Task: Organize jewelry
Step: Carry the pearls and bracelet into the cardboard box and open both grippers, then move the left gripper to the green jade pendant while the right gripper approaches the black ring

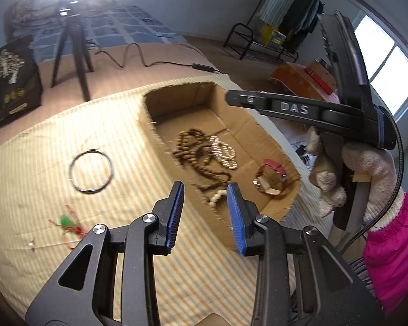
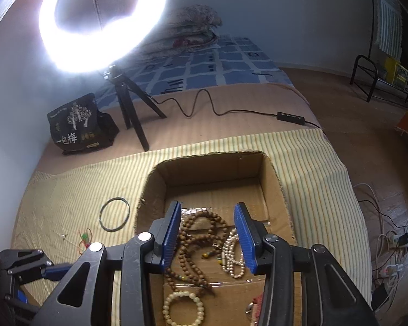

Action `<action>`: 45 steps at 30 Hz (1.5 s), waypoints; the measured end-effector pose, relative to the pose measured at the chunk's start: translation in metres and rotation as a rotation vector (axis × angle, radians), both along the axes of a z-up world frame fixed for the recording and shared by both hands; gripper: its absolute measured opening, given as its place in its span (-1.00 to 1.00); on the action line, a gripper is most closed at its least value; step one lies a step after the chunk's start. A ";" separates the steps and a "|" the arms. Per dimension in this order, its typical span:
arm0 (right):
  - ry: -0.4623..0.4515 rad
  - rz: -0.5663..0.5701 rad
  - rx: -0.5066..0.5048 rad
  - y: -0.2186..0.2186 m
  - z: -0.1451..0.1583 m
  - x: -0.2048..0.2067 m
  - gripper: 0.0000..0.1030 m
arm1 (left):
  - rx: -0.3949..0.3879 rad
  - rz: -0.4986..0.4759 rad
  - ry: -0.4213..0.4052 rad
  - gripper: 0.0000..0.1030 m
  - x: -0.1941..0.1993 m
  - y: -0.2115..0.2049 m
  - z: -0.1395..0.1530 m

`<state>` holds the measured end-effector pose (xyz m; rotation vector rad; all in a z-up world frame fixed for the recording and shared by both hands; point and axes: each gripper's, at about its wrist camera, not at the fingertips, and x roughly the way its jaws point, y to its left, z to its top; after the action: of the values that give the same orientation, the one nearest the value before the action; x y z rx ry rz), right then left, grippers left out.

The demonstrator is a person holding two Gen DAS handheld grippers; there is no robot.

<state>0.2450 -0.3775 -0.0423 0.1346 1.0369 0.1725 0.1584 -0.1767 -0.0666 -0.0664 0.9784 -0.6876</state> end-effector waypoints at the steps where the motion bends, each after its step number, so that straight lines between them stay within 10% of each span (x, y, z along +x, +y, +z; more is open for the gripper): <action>1: -0.003 0.006 0.005 0.003 0.001 0.000 -0.16 | 0.005 0.008 -0.006 -0.37 0.000 0.005 0.000; 24: -0.034 0.267 0.042 0.119 0.000 0.007 0.66 | 0.173 0.163 0.038 -0.37 0.015 0.110 -0.044; 45: 0.146 0.284 0.106 0.169 -0.052 0.057 0.65 | 0.178 0.204 0.141 -0.37 0.041 0.108 -0.094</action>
<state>0.3023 -0.2081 -0.0942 0.0969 1.1909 0.4813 0.1994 -0.0682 -0.1611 -0.0581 1.1469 -0.4109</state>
